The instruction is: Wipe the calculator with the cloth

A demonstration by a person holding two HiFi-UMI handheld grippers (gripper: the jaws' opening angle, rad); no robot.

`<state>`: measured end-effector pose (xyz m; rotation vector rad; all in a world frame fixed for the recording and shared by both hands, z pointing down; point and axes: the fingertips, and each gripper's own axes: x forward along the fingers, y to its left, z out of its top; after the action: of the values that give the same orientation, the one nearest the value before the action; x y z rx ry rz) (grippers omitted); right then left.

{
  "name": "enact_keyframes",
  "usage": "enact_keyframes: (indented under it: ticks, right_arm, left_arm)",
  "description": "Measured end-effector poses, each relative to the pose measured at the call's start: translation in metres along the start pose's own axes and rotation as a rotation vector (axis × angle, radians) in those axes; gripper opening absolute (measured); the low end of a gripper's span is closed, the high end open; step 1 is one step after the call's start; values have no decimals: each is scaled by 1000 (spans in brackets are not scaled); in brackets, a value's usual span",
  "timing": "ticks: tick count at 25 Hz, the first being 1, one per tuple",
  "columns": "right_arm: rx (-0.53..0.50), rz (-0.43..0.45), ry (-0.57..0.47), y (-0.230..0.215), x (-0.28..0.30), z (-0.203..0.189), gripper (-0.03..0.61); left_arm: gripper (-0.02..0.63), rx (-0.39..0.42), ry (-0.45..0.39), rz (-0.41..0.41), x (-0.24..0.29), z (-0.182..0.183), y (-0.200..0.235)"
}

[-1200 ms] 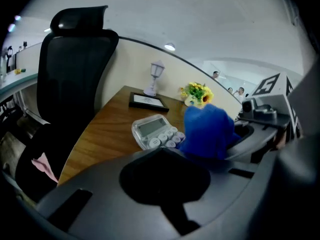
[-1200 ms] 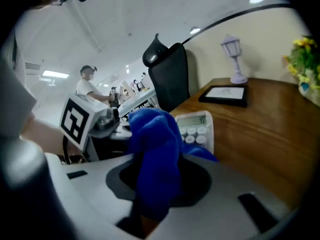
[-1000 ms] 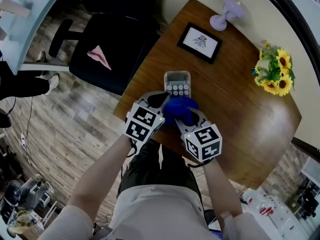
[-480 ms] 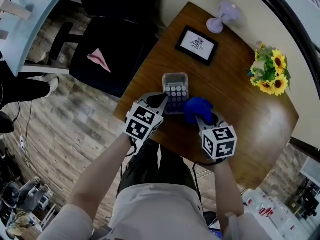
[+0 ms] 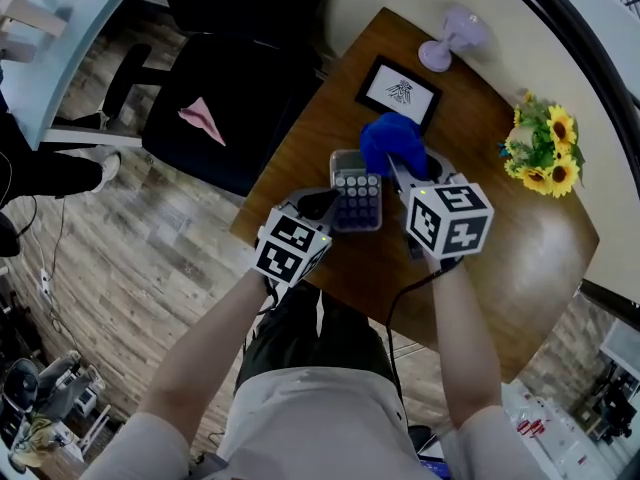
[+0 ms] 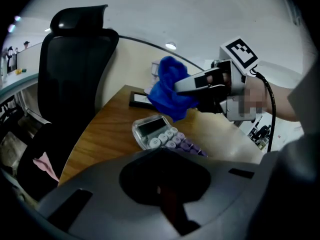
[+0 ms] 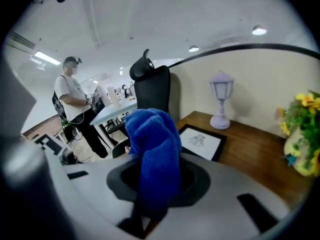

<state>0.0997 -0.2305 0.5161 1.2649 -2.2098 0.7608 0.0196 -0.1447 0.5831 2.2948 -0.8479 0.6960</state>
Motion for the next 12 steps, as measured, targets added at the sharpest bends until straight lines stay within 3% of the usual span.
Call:
enact_keyframes:
  ticks: [5,12]
  right_arm:
    - [-2,24,106,18,28,-40,87]
    - [-42,49,153,45,2,-79,87]
  left_arm:
    - [3,-20,-7,11,0,0,1]
    - [2,-33,-3,28,-1,0,2]
